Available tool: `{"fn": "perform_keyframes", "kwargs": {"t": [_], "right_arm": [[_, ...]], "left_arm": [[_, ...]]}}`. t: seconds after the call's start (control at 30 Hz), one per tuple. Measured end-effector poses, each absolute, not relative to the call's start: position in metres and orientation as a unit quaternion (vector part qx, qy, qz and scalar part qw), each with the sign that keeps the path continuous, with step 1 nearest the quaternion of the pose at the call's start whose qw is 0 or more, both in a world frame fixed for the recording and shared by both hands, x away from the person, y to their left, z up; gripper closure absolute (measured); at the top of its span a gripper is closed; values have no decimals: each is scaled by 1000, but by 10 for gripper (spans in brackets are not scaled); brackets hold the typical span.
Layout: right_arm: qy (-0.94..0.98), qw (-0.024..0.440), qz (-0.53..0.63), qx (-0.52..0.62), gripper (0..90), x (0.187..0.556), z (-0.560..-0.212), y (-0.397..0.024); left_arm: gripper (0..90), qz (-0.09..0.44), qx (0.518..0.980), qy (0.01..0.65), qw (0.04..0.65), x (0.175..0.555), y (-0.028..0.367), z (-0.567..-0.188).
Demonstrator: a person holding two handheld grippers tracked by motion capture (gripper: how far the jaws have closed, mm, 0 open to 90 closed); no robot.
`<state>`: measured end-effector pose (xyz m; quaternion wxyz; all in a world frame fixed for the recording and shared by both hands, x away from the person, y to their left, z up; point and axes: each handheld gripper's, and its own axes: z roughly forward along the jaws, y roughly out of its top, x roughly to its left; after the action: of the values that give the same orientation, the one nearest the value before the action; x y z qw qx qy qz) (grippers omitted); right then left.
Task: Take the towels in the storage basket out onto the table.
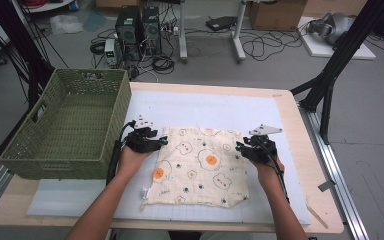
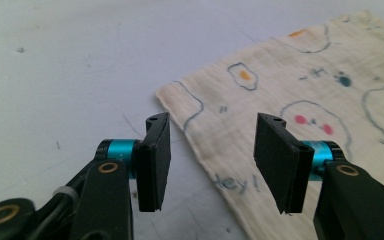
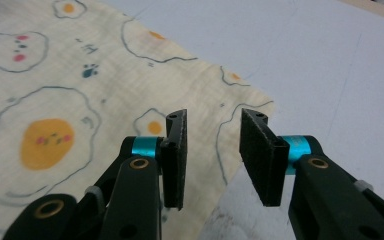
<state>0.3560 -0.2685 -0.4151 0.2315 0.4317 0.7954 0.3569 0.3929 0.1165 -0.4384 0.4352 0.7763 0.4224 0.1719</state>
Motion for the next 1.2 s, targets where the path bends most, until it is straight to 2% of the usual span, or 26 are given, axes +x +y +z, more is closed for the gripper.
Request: {"fn": "perform_keyframes", "kwargs": {"t": [0.17,0.37,0.47,0.57,0.6,0.63,0.73,0.87,1.0,1.1,1.2], "right_arm": [[795,227,339,449,631,377,-426,-268],[786,210,326,482,602,397,-440,-269],[779,200,335,492,646,400,-444,-269],[775,191,346,494,789,402,-445,-267],[778,189,348,488,845,403,-445,-266],[778,186,347,490,859,404,-444,-264],[784,186,343,484,867,408,-440,-260],[769,225,363,477,868,411,-434,-255],[761,273,357,468,859,415,-429,-245],[754,284,358,472,753,414,-427,-241],[761,269,356,471,687,411,-425,-246]], "left_arm": [[486,191,794,425,390,413,106,-444],[507,207,787,433,388,418,103,-451],[623,211,798,409,390,415,98,-451],[840,207,807,394,389,413,93,-450],[861,212,805,399,385,413,92,-449],[867,220,801,407,381,414,92,-449],[867,224,772,450,389,420,102,-444],[866,242,757,458,398,425,110,-436],[840,239,753,454,412,427,112,-435],[625,224,759,451,413,426,110,-437],[550,220,757,448,422,423,111,-436]]}}
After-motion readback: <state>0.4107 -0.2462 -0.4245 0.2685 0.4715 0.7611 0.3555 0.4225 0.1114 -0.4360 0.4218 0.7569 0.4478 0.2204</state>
